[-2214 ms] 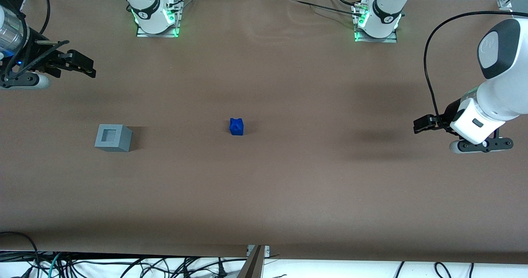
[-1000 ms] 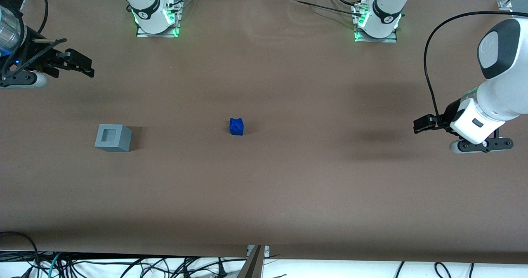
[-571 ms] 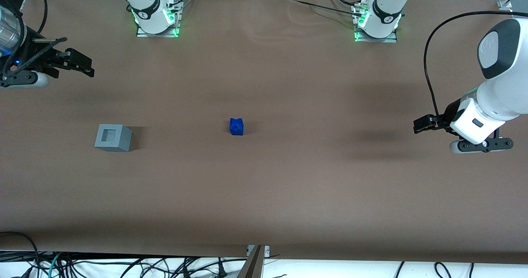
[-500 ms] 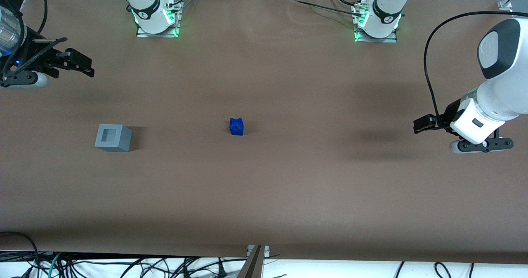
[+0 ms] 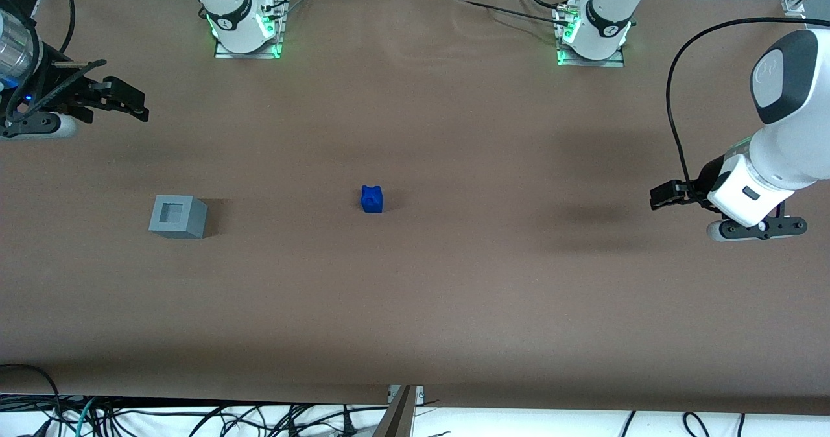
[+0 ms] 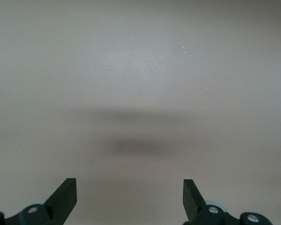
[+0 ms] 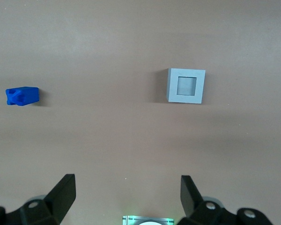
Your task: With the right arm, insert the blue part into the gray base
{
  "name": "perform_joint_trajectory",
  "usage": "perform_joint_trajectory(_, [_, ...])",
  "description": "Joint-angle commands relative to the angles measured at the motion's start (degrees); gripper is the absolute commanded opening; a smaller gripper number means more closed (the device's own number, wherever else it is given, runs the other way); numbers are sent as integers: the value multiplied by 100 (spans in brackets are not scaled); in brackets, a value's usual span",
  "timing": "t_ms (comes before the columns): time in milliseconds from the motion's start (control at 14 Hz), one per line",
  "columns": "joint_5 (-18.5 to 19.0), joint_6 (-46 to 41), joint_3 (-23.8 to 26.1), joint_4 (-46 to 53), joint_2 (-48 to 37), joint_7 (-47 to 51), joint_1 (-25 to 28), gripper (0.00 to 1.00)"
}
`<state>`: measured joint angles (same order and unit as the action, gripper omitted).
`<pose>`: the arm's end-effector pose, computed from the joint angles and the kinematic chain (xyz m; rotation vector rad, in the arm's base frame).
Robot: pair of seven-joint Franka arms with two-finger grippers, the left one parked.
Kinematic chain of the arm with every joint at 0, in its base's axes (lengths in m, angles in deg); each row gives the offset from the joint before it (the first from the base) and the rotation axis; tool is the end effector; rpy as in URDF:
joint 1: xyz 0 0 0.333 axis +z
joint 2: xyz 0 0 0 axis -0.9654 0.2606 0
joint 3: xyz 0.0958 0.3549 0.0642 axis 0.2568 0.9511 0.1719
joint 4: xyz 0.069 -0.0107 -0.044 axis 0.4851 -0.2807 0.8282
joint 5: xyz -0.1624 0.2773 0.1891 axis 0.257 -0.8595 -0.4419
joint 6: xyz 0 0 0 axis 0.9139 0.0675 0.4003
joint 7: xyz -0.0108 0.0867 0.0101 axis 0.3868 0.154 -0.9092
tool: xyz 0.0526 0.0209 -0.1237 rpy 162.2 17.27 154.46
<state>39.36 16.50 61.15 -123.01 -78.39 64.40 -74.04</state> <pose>0.5299 0.0476 0.6385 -3.1149 -0.0520 0.1576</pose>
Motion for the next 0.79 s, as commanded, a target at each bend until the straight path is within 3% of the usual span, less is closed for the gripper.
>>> perform_joint_trajectory(0, [-13, 23, 151, -19, -39, 4, -77, 99])
perform_joint_trajectory(286, [-153, 146, 318, -36, -30, 423, 63, 99])
perform_joint_trajectory(714, [-189, 391, 327, -10, 110, 1549, 1012, 99])
